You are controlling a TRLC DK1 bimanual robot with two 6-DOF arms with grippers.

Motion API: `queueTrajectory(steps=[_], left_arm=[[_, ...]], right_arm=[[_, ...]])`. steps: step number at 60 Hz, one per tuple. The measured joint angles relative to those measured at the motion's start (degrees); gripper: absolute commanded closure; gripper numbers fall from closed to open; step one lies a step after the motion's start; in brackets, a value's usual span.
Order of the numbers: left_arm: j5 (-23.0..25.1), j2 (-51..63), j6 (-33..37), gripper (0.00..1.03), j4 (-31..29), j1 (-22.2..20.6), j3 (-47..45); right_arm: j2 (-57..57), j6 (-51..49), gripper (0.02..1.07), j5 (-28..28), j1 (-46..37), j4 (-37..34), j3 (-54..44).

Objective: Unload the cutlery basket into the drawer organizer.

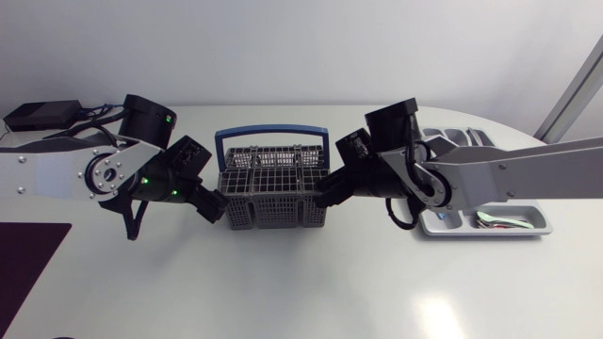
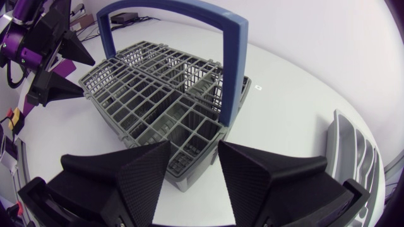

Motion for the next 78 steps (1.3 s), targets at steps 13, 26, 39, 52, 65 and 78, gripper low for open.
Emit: queueTrajectory(steps=[13, 26, 39, 52, 65, 78], left_arm=[[0.0, 1.7, 0.0, 0.09, 0.4, 0.0, 1.5], [0.0, 2.0, 0.0, 0.09, 0.4, 0.0, 1.8], [0.0, -1.3, 0.0, 0.08, -1.2, -0.1, 1.8], [0.0, -9.2, -0.1, 0.07, -3.0, -0.5, 1.7], [0.0, -15.3, -0.3, 0.07, -4.0, 0.4, 0.8], [1.1, -21.0, -1.4, 0.06, -4.9, 3.2, -2.1]], right_arm=[[-0.1, 0.0, 0.51, 0.5, -0.2, 0.1, 0.0], [-2.4, 0.0, 0.51, 0.5, -0.1, -0.1, -0.2], [-9.2, 0.0, 0.5, 0.6, -0.1, -0.7, -0.5], [-16.3, -0.1, 0.47, 2.2, -0.1, -1.8, -2.1], [-23.0, -1.6, 0.41, 3.0, -2.7, -2.1, -5.7], [-29.9, -3.5, 0.32, 3.1, -8.5, -2.9, -10.1]])
